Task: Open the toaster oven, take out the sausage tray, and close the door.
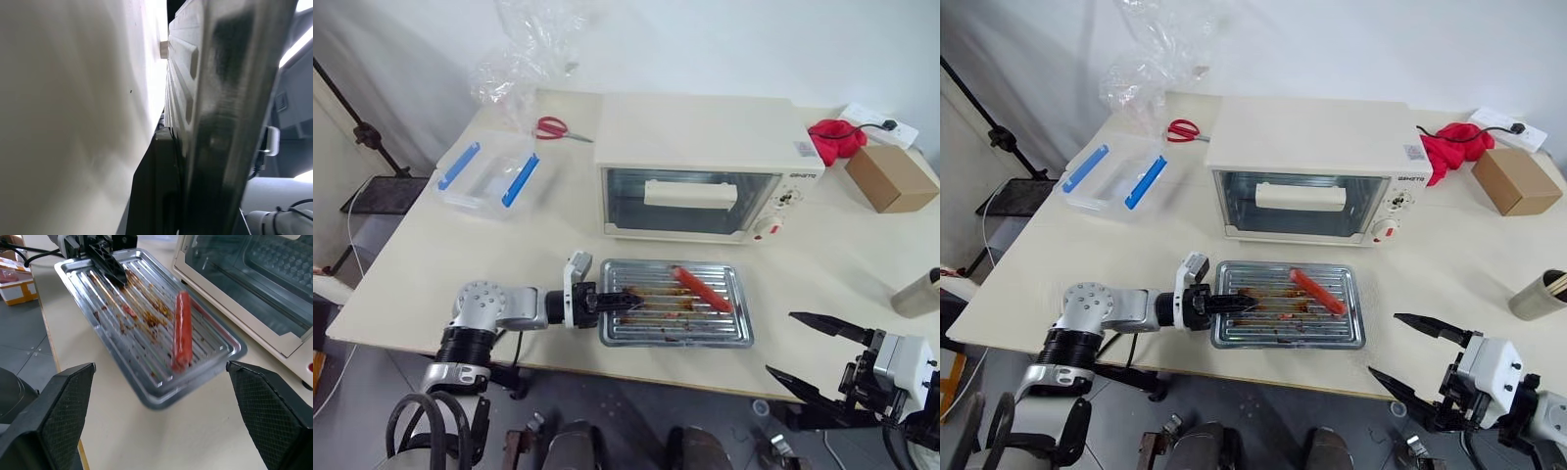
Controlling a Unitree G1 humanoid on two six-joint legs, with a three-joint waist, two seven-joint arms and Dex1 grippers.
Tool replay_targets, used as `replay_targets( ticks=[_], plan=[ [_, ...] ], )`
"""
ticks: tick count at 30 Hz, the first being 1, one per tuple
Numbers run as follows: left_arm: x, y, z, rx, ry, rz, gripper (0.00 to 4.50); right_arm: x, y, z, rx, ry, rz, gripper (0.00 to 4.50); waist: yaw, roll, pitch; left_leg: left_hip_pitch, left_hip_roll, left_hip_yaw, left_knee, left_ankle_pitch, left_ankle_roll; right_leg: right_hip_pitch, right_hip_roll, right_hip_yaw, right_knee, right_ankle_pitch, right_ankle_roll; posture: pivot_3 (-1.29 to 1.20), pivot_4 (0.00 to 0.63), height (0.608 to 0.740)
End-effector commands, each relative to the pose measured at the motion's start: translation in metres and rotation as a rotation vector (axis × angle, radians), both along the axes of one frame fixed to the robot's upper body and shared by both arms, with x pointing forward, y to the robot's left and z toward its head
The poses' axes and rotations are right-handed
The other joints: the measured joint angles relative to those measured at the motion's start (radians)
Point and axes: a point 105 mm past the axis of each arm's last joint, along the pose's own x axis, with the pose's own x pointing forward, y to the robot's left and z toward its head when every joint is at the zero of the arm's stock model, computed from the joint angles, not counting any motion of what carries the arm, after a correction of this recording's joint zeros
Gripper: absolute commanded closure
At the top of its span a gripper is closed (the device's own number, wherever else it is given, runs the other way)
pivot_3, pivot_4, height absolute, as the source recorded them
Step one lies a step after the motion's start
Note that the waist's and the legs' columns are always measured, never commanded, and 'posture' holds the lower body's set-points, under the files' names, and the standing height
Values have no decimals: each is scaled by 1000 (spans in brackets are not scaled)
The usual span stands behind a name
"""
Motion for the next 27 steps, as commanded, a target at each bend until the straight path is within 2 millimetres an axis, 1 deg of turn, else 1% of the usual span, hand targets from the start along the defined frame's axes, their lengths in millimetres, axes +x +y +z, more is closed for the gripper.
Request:
replay_targets(
  ticks=[1, 6, 9, 12, 16, 18, 21, 24, 26, 27],
  plan=[
    [-12, -11, -37, 123, 105, -54, 4500, 0, -3, 9, -18, -46, -12, 21, 0, 2, -1, 0, -2, -1, 0, 0, 1, 0, -2, 0, 0, 0, 0, 0, 150, 740],
    [-6, -14, -46, 181, 108, -35, 4500, 1, -4, 9, -17, -40, -18, 21, 1, 7, -5, 3, -5, -6, 0, -1, 5, 10, -7, -3, -4, 0, 1, 0, 150, 740],
    [-6, -15, -46, 188, 93, -48, 3829, 1, -4, 9, -14, -37, -20, 0, 1, 9, -7, 4, -6, -10, 0, -5, 4, 13, -8, -4, -11, 2, 3, 0, 150, 740],
    [-5, -15, -41, 175, 47, -51, 2809, 1, -5, 9, -16, -33, -22, 0, -4, 10, -7, 2, -6, -10, 0, -4, 5, 14, -8, -5, -11, 2, 4, 0, 150, 740],
    [-2, -13, -23, 103, -25, -42, 1529, 0, -5, 8, -15, -30, -26, 0, -9, 8, -6, 1, -7, -10, -1, -3, 8, 14, -8, -6, -12, 2, 4, 0, 150, 740],
    [0, 0, -19, 142, -121, -25, 945, 0, -5, 6, -17, -23, -24, 0, -13, 7, -6, 1, -7, -10, -1, -3, 8, 14, -8, -7, -12, 2, 4, 0, 150, 740],
    [-1, 26, -12, 204, -320, -14, 86, 3, -9, 2, -20, -6, -21, 0, -31, 4, -4, 1, -6, -10, -2, -3, 6, 13, -5, -7, -12, 2, 5, 0, 150, 740],
    [-3, 45, -8, 238, -468, -16, 39, 4, -14, 0, -22, 11, -21, 0, -50, 4, -3, 2, -5, -10, -3, -2, 2, 13, -4, -8, -12, 3, 5, 0, 150, 740],
    [-13, 58, -3, 251, -643, -83, 39, 5, -21, -1, -26, 17, -26, 0, -61, 3, -3, 4, -4, -10, -7, 0, 1, 12, -2, -8, -12, 3, 5, 0, 150, 740],
    [-11, 67, 4, 248, -740, -60, 39, 7, -26, 0, -27, 19, -34, 0, -66, 2, -3, 4, -4, -10, -10, 0, -2, 10, -2, -7, -12, 3, 6, 0, 150, 740]
  ],
)
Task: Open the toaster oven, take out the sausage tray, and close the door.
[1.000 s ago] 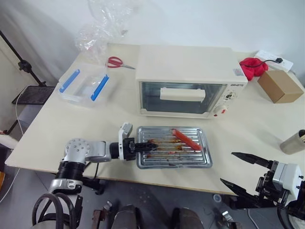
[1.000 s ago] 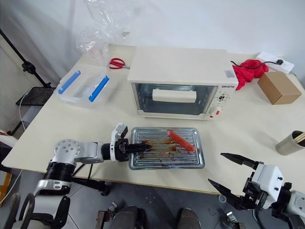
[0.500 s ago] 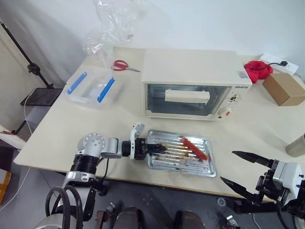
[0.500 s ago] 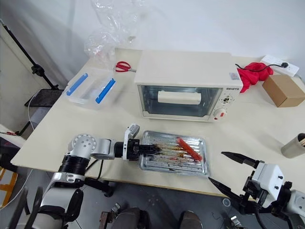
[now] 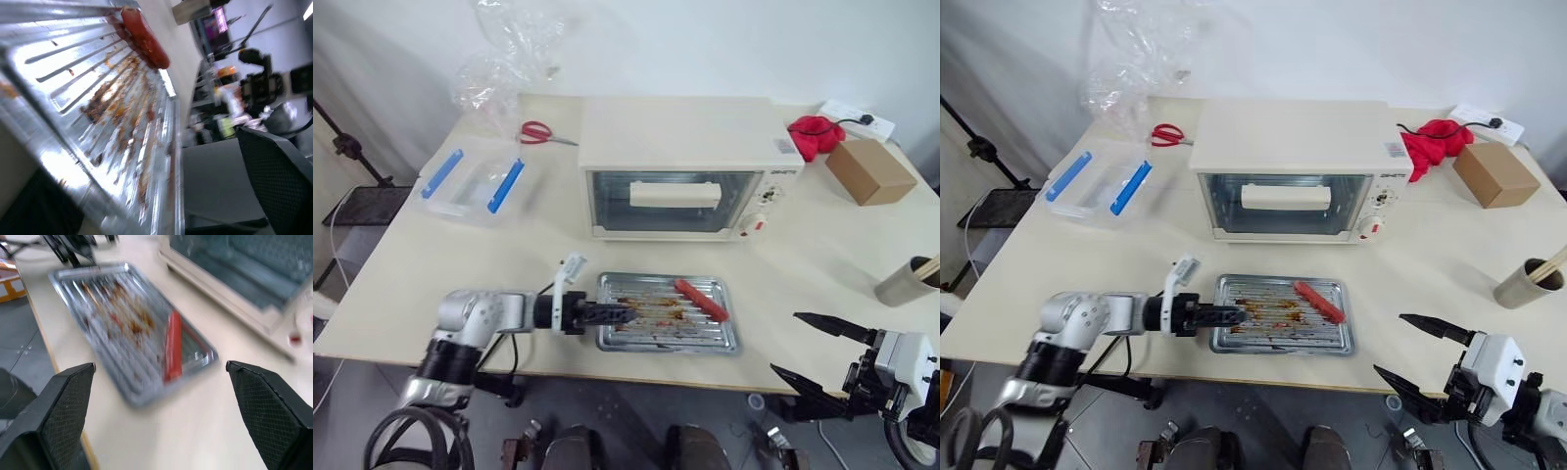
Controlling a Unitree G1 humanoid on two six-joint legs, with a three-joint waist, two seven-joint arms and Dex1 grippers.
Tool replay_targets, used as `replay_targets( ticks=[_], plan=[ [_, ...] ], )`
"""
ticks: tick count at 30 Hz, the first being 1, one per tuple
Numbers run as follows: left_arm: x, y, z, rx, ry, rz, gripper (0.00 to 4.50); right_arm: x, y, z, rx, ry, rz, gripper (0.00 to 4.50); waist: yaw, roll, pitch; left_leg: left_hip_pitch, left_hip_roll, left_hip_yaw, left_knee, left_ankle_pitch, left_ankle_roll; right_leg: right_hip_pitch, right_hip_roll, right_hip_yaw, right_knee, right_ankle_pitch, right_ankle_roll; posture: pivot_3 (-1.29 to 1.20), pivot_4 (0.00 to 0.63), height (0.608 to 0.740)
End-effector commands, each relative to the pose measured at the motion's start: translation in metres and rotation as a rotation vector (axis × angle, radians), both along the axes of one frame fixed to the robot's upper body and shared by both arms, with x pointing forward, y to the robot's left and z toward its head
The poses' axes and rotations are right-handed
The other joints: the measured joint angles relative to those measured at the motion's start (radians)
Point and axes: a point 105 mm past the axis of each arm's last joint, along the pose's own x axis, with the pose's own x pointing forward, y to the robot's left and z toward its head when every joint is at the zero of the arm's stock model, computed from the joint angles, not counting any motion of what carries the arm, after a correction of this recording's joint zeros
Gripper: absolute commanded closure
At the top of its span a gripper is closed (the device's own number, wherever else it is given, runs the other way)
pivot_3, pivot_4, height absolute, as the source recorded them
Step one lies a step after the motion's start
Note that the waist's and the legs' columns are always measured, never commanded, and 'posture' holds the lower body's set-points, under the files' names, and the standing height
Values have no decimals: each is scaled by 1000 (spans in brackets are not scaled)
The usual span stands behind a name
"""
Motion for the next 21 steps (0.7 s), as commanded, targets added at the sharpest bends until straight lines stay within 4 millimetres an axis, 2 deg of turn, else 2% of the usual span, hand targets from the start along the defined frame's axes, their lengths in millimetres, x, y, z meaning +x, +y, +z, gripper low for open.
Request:
replay_targets(
  ticks=[1, 6, 11, 15, 21],
  plan=[
    [2, 30, 12, 53, -297, -1, 39, 3, -15, 9, -26, -31, -13, 0, -7, 0, 0, 0, 0, 0, -4, 2, -3, -1, 0, 0, 0, 0, 0, 0, 150, 740],
    [-3, 64, 21, 86, -602, -34, 39, 4, -26, 10, -42, -18, -8, 0, 2, 0, 3, -6, 0, 0, -7, 6, 0, -11, 0, 1, 2, 0, 0, 0, 150, 740],
    [-13, 98, 34, 156, -835, -33, 39, 4, -30, 17, -41, -12, 21, 0, -1, -2, 7, -7, -1, 1, -7, 5, 2, -13, -1, -2, 2, 0, 0, 0, 150, 740],
    [-20, 126, 24, 348, -918, -60, 39, 6, -29, 25, -34, -37, 59, 0, -3, -3, 9, -7, 0, 2, -7, 4, 4, -13, -2, -2, 2, 0, 0, 0, 150, 740],
    [-4, 147, 38, 386, -1000, 125, 39, 7, -28, 17, -86, -21, 129, 0, 0, -3, 12, -6, 1, 4, -7, 3, 4, -13, -3, -2, 3, 0, 1, 0, 150, 740]
  ],
)
